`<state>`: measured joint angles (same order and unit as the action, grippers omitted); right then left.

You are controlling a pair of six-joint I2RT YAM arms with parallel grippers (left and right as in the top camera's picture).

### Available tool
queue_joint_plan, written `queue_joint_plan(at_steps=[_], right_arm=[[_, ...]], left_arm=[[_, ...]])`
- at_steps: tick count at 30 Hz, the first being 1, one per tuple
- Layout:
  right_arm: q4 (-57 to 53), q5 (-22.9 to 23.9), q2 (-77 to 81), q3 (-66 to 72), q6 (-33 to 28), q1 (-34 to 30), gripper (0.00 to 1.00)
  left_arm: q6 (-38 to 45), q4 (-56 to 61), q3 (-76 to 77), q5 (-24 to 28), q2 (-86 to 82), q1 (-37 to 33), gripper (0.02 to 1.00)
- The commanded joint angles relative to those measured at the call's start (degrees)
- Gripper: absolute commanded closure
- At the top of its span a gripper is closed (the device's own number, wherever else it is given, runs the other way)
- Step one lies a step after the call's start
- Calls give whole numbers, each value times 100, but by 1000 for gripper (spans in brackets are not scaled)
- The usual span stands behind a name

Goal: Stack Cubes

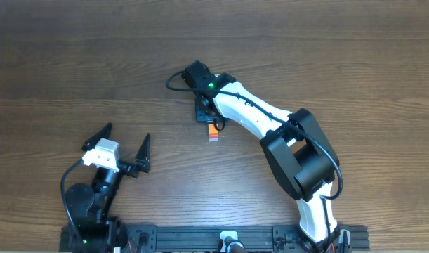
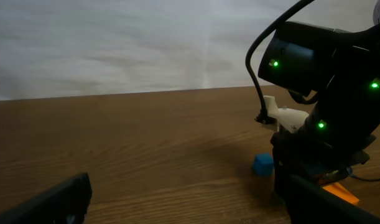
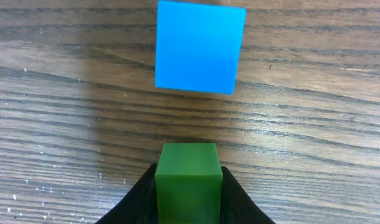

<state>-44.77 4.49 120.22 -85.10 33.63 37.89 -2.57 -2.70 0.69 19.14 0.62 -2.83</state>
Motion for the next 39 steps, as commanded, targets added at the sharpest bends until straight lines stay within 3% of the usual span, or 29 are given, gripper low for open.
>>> queue_joint_plan(at_steps=[1, 12, 24, 39], right_arm=[[20, -13, 76, -101, -7, 44, 809], [4, 96, 76, -170, -72, 2, 884], [-754, 310, 28, -918, -157, -22, 980], [-1427, 422, -1069, -1102, -144, 24, 991]], left_arm=[[83, 11, -35, 55, -35, -35, 18], [83, 11, -35, 55, -35, -35, 20], [83, 11, -35, 55, -35, -35, 18], [83, 11, -35, 55, -35, -35, 20]])
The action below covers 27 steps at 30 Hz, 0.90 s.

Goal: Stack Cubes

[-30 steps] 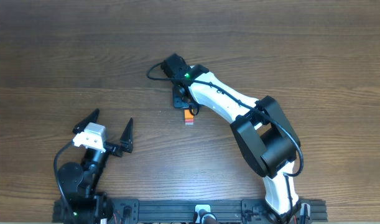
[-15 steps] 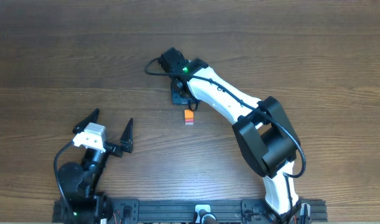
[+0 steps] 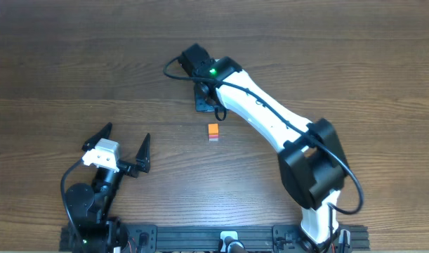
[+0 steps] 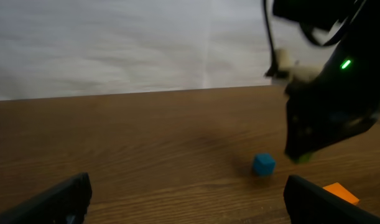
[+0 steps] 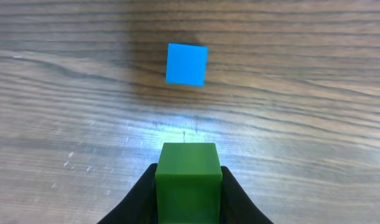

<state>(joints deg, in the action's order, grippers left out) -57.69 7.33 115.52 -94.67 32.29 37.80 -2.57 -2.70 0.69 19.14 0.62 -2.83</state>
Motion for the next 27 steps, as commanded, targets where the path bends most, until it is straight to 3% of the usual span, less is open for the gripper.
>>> queue_joint_plan(at_steps=[1, 7, 14, 27], right_arm=[[-216, 140, -719, -144, 48, 79, 989], [-748, 214, -1132, -15, 374, 426, 989], [-420, -87, -1373, 870, 638, 640, 991], [-332, -160, -1237, 1005, 643, 645, 989]], left_arm=[[83, 11, -35, 55, -35, -35, 18], [83, 11, -35, 55, -35, -35, 20], [83, 11, -35, 55, -35, -35, 18], [83, 11, -35, 55, -35, -35, 18]])
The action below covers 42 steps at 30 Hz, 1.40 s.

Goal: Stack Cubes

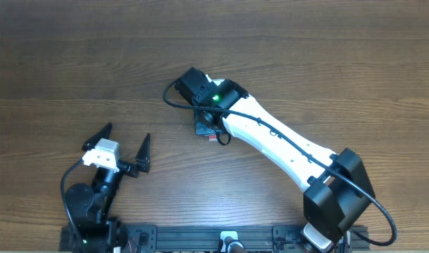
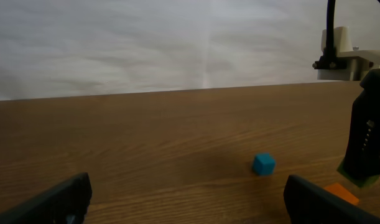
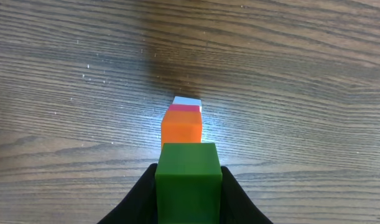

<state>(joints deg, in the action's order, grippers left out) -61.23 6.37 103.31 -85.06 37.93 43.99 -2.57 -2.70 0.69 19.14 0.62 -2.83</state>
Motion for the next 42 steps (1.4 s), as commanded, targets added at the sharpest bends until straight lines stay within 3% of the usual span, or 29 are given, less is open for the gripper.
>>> queue_joint_plan(at_steps=[1, 42], right_arm=[[31, -79, 7, 44, 79, 26, 989], [186, -203, 466, 44, 61, -98, 989]], left_arm=[[83, 11, -35, 55, -35, -35, 18], [83, 11, -35, 55, -35, -35, 18]])
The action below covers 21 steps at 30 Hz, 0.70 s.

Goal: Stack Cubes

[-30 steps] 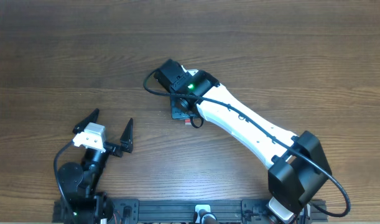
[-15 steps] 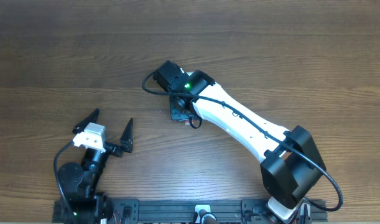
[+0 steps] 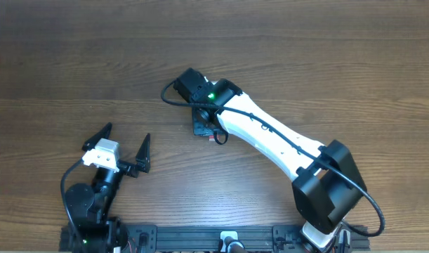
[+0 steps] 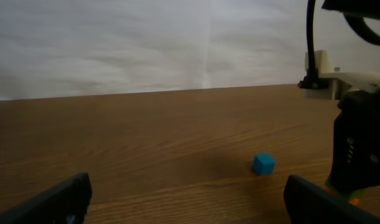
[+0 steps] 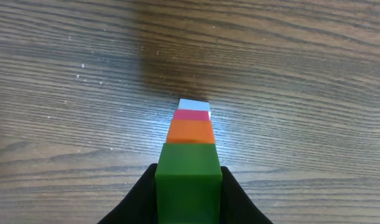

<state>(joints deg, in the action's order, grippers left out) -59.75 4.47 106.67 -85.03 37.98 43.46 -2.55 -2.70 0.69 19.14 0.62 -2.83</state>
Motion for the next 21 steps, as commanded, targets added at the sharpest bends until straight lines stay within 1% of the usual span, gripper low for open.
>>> queue_joint_plan(at_steps=[1, 7, 9, 10, 11, 12, 13, 16, 21], right_arm=[[48, -13, 129, 42, 59, -46, 991], [61, -13, 136, 42, 57, -46, 989], [61, -13, 136, 42, 57, -46, 972], [61, -13, 136, 42, 57, -46, 941], [59, -13, 136, 42, 57, -46, 875], [59, -13, 136, 42, 57, -46, 726], [59, -15, 136, 42, 57, -46, 689], [59, -13, 136, 42, 57, -46, 617], [61, -13, 136, 42, 57, -46, 577]], left_arm=[[81, 11, -35, 55, -35, -35, 18], [81, 11, -35, 55, -35, -35, 18], [81, 11, -35, 55, -35, -35, 20], [81, 11, -35, 55, -35, -35, 18], [81, 11, -35, 55, -35, -35, 18], [81, 11, -35, 55, -35, -35, 20], [81, 11, -35, 55, -35, -35, 18], [81, 11, -35, 55, -35, -35, 18], [81, 11, -35, 55, -35, -35, 18]])
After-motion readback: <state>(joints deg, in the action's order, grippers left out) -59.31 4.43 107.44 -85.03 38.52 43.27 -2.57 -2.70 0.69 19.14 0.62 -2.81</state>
